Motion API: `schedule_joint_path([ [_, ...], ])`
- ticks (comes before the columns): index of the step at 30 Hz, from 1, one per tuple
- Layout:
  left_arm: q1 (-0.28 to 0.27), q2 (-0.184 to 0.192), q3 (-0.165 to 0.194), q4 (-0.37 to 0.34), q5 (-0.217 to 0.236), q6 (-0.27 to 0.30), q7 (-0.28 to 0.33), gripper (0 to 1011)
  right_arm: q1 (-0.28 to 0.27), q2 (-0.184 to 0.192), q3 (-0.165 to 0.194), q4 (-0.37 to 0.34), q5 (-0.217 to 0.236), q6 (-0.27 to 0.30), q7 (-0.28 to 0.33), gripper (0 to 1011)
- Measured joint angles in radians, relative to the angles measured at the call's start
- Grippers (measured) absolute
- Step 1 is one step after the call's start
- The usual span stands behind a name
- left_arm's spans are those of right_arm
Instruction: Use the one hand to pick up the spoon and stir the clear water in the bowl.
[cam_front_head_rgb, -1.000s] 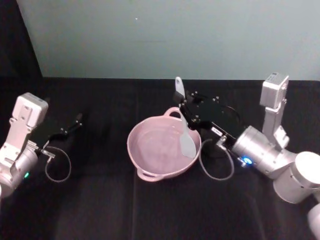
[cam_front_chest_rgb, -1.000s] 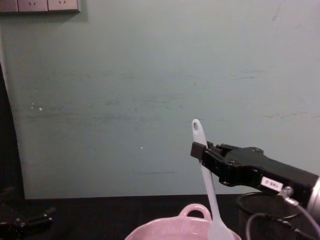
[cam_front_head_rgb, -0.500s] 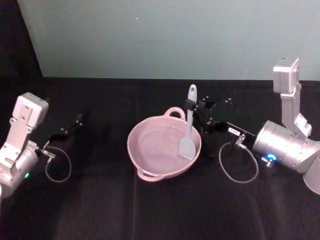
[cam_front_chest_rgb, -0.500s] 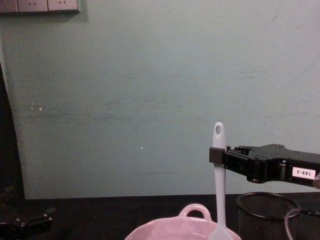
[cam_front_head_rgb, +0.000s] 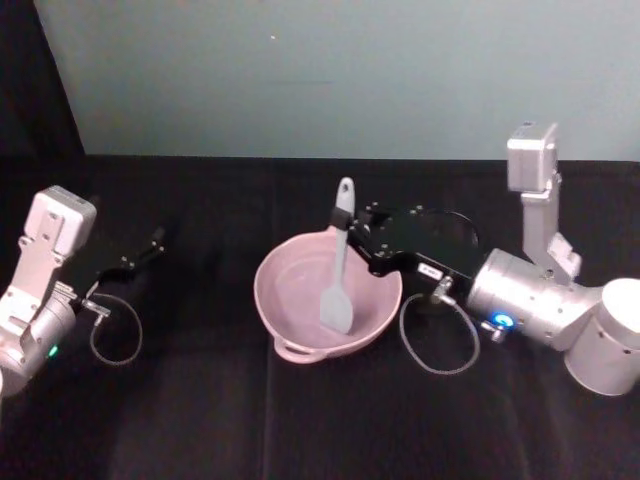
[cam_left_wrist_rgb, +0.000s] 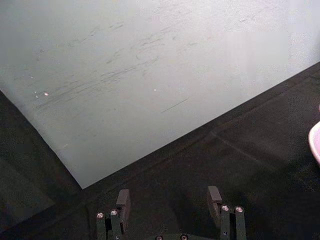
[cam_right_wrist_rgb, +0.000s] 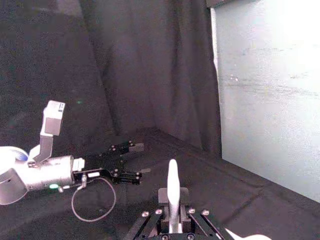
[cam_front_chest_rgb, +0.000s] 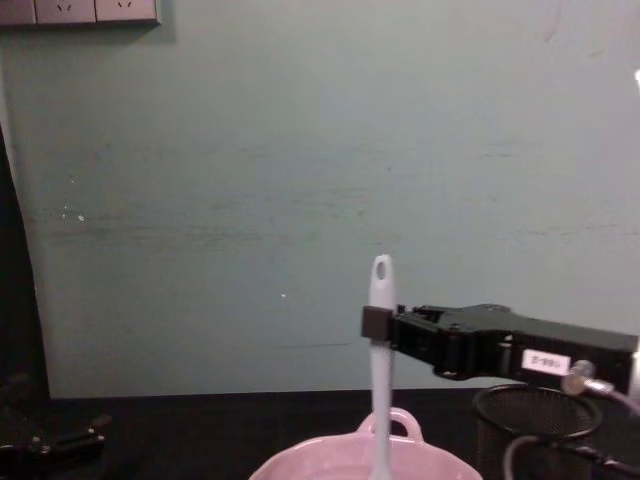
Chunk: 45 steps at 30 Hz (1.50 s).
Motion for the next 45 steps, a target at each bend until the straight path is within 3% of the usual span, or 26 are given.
schedule_joint_path([
  [11,0.0,0.0,0.0,0.0,0.0,0.0,0.0,1011,0.056,-0.097,-0.047,0.121,-0.025,-0.094,-0.035,126],
  [17,0.0,0.0,0.0,0.0,0.0,0.0,0.0,1011,0.093,-0.15,-0.048,0.21,-0.098,-0.179,-0.089,127],
  [22,0.0,0.0,0.0,0.0,0.0,0.0,0.0,1011,0.103,-0.153,-0.036,0.227,-0.149,-0.21,-0.125,127],
  [30,0.0,0.0,0.0,0.0,0.0,0.0,0.0,1011,0.077,-0.11,-0.008,0.174,-0.176,-0.171,-0.137,127],
  [33,0.0,0.0,0.0,0.0,0.0,0.0,0.0,1011,0.054,-0.093,0.008,0.132,-0.163,-0.14,-0.125,126],
  [38,0.0,0.0,0.0,0.0,0.0,0.0,0.0,1011,0.027,-0.079,0.032,0.08,-0.101,-0.07,-0.102,127],
  [45,0.0,0.0,0.0,0.0,0.0,0.0,0.0,1011,0.026,-0.072,0.04,0.056,-0.058,-0.031,-0.095,127],
])
